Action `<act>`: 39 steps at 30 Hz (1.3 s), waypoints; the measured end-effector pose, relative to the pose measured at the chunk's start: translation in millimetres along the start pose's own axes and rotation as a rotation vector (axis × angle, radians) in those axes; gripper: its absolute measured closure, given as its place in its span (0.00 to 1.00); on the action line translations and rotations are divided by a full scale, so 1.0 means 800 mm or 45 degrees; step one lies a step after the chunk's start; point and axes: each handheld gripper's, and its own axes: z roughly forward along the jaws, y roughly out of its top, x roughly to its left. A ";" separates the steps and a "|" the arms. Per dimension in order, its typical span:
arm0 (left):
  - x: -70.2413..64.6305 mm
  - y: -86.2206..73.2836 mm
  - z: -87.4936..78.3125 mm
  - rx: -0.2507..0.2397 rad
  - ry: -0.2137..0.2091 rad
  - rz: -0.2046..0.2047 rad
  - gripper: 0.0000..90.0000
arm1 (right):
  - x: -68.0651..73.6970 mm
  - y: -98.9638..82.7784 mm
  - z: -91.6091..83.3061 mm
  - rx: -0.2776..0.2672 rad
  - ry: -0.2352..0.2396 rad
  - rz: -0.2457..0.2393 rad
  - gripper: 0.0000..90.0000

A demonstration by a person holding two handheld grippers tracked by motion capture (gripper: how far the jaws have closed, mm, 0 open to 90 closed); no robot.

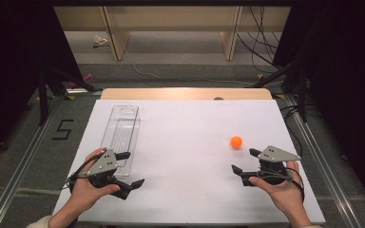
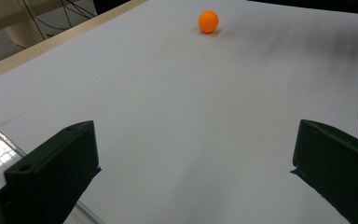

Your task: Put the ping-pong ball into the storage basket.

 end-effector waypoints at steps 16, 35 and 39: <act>-0.001 0.000 0.000 0.000 -0.006 0.004 0.00 | -0.004 0.000 0.003 0.005 -0.031 0.012 0.14; -0.002 0.000 0.001 0.004 -0.008 0.012 0.00 | -0.028 0.008 0.026 0.026 -0.111 0.046 0.14; -0.002 0.000 0.001 0.002 -0.008 0.011 0.00 | -0.032 0.009 0.030 0.034 -0.127 0.051 0.14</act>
